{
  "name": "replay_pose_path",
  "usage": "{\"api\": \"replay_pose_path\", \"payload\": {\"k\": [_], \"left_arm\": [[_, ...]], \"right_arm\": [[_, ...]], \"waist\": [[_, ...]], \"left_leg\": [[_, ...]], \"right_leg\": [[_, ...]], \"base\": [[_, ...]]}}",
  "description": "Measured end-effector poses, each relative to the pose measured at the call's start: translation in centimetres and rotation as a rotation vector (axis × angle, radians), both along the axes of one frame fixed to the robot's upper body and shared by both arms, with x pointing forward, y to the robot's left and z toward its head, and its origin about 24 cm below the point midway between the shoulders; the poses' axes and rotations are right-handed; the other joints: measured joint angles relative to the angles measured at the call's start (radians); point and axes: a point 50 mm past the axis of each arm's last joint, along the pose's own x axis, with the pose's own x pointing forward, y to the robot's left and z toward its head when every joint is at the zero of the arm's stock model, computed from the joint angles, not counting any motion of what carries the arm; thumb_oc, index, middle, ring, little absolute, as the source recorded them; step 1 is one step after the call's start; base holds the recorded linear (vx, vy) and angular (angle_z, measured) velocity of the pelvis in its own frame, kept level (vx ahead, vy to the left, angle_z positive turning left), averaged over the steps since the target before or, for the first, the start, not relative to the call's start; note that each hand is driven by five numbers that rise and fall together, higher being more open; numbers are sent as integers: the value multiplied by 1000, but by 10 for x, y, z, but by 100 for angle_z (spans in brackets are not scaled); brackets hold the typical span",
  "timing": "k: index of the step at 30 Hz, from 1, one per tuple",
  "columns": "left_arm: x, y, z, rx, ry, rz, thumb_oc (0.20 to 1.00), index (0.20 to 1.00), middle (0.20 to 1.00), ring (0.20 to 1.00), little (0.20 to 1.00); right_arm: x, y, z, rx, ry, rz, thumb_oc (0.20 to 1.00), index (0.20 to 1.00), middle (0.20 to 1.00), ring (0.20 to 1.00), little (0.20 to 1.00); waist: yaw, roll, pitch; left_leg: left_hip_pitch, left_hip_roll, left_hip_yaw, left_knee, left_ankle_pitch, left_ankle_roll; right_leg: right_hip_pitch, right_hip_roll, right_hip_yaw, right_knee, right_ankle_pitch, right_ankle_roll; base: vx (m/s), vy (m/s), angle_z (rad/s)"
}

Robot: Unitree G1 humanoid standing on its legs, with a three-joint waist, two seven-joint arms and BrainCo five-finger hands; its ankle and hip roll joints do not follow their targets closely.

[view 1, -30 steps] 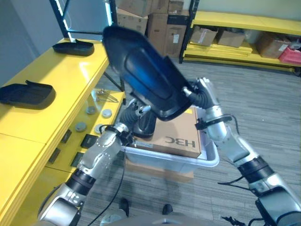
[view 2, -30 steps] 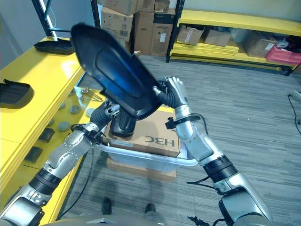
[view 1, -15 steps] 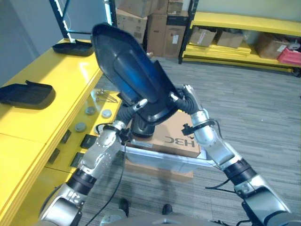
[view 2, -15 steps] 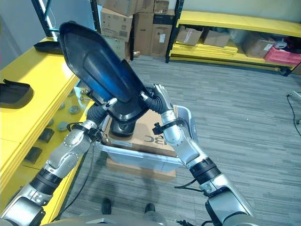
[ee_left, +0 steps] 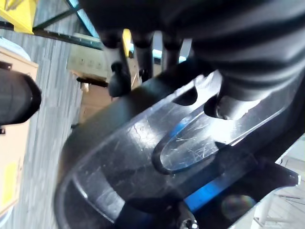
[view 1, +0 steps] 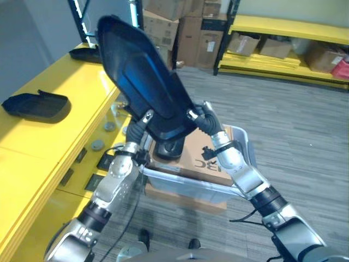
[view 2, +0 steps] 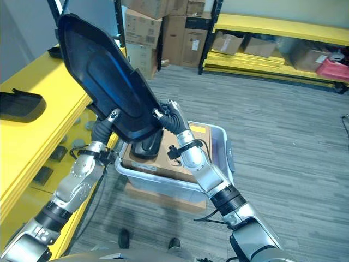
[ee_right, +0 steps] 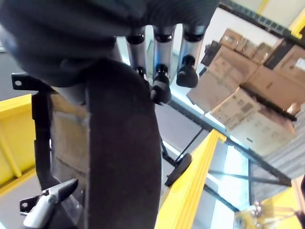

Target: Move parts from the plastic box to the shelf.

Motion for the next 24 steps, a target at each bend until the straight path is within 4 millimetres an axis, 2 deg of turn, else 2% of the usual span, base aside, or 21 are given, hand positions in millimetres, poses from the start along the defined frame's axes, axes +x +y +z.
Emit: {"api": "replay_pose_path", "payload": {"k": [1, 3, 4, 5, 6, 7, 9, 10, 11, 12, 13, 14, 15, 16, 18, 19, 20, 21, 22, 23, 24], "left_arm": [[-3, 2, 0, 5, -7, 17, 200, 200, 200, 200, 200], [-17, 15, -1, 53, -36, 85, 200, 200, 200, 200, 200], [-20, 20, -2, 71, -40, 105, 200, 200, 200, 200, 200], [-25, 28, -2, 110, -51, 125, 200, 200, 200, 200, 200], [-28, 33, -1, 134, -60, 134, 200, 200, 200, 200, 200], [-31, 38, 1, 157, -74, 135, 200, 200, 200, 200, 200], [-33, 40, 1, 184, -84, 124, 200, 200, 200, 200, 200], [-36, 42, -3, 198, -75, 114, 200, 200, 200, 200, 200], [-37, 42, -5, 209, -68, 99, 200, 200, 200, 200, 200], [-39, 42, -7, 219, -63, 91, 200, 200, 200, 200, 200], [-39, 42, -7, 224, -65, 90, 200, 200, 200, 200, 200], [-40, 46, -6, 242, -81, 89, 200, 200, 200, 200, 200], [-41, 48, -2, 272, -118, 85, 200, 200, 200, 200, 200], [-41, 49, -1, 288, -131, 84, 200, 200, 200, 200, 200], [-42, 54, 4, 342, -176, 55, 200, 200, 200, 200, 200], [-42, 54, 7, 344, -190, 45, 200, 200, 200, 200, 200], [-39, 51, 10, 349, -209, 29, 200, 200, 200, 200, 200], [-37, 48, 13, 355, -226, 15, 200, 200, 200, 200, 200], [-33, 46, 19, 380, -258, 7, 200, 200, 200, 200, 200], [-30, 43, 23, 383, -275, -1, 200, 200, 200, 200, 200], [-26, 39, 27, 394, -295, -18, 200, 200, 200, 200, 200]], "right_arm": [[0, 2, -1, 3, 11, 15, 200, 200, 200, 200, 200], [-7, 14, -13, 75, 91, 73, 200, 200, 200, 200, 200], [-9, 19, -17, 92, 115, 87, 200, 200, 200, 200, 200], [-12, 26, -22, 121, 144, 106, 200, 200, 200, 200, 200], [-13, 29, -24, 123, 154, 118, 200, 200, 200, 200, 200], [-16, 33, -26, 135, 164, 130, 200, 200, 200, 200, 200], [-20, 32, -31, 158, 178, 126, 200, 200, 200, 200, 200], [-21, 32, -34, 156, 186, 126, 200, 200, 200, 200, 200], [-25, 31, -39, 157, 202, 121, 200, 200, 200, 200, 200], [-28, 31, -43, 158, 215, 121, 200, 200, 200, 200, 200], [-28, 32, -43, 157, 214, 124, 200, 200, 200, 200, 200], [-28, 32, -43, 165, 206, 129, 200, 200, 200, 200, 200], [-28, 34, -42, 172, 188, 144, 200, 200, 200, 200, 200], [-29, 34, -42, 177, 185, 147, 200, 200, 200, 200, 200], [-33, 36, -46, 215, 179, 158, 200, 200, 200, 200, 200], [-33, 35, -44, 223, 164, 154, 200, 200, 200, 200, 200], [-34, 33, -43, 226, 136, 137, 241, 241, 241, 241, 241], [-35, 31, -43, 237, 120, 121, 460, 460, 460, 460, 460], [-37, 29, -43, 263, 104, 105, 1000, 1000, 1000, 1000, 1000], [-37, 26, -41, 272, 87, 99, 1000, 1000, 1000, 1000, 1000], [-37, 21, -40, 279, 71, 87, 1000, 1000, 1000, 1000, 1000]], "waist": [[9, 0, 0], [43, 4, 1], [53, 4, 2], [90, 13, 6], [108, 20, 10], [126, 26, 16], [122, 25, 18], [140, 33, 25], [135, 30, 36], [114, 33, 36], [108, 35, 37], [119, 23, 44], [124, -1, 55], [126, -2, 63], [154, -8, 72], [149, -6, 74], [132, 18, 87], [95, 34, 95], [54, 38, 100], [37, 52, 109], [6, 69, 123]], "left_leg": [[-4, 0, -8, 0, 0, 1], [-27, -1, -52, 0, 4, -7], [-31, 1, -54, 0, 3, -6], [-40, 7, -43, -1, 1, -2], [-45, 11, -31, -1, 0, -2], [-48, 23, 36, 0, -16, 2], [-54, 34, 138, 2, -33, 0], [-55, 37, 229, 6, -41, 11], [-53, 45, 318, 32, -73, 30], [-43, 52, 355, 47, -63, 21], [-43, 48, 359, 42, -29, 26], [-54, 36, 376, 42, -18, 43], [-64, 25, 400, 62, -22, 43], [-72, 20, 394, 74, -2, 58], [-78, -20, 388, 74, -24, 81], [-80, -35, 385, 74, -38, 97], [-73, -38, 358, 75, -45, 108], [-62, -44, 319, 61, -46, 111], [-41, -69, 286, 31, -43, 116], [-39, -70, 235, 25, -12, 125], [-44, -56, 193, 17, -8, 124]], "right_leg": [[0, 1, -8, 0, -1, 0], [17, 4, -70, 6, -7, -2], [25, 5, -86, 6, -14, -5], [40, 4, -132, 7, -24, -5], [51, 2, -160, 7, -29, -5], [72, -9, -222, 7, -34, -1], [110, -38, -324, 16, -59, 4], [132, -63, -392, 47, -80, 27], [153, -89, -434, 92, -103, 35], [163, -103, -452, 124, -121, 24], [168, -117, -434, 146, -143, 24], [172, -130, -407, 173, -163, 30], [174, -146, -405, 175, -190, 41], [174, -160, -403, 176, -188, 39], [171, -183, -373, 172, -145, 30], [166, -194, -372, 203, -124, 48], [138, -226, -361, 312, -113, 68], [90, -262, -336, 453, -105, 68], [-1, -303, -217, 629, -110, 96], [-61, -232, -87, 652, -185, 98], [-89, -145, -5, 623, -240, 84]], "base": [[-21, -50, 38], [-10, -6, 63], [16, 66, 102], [23, 91, 98], [12, 100, 119], [74, 99, 135], [55, 178, 174], [-13, 143, 178], [29, 215, 185], [70, 264, 171], [75, 275, 129], [97, 210, 89], [100, 204, 67], [128, 273, 47], [224, 463, 17], [237, 471, 26], [140, 256, 53], [115, 144, 95], [121, 84, 88], [111, -1, 104], [108, -52, 102]]}}
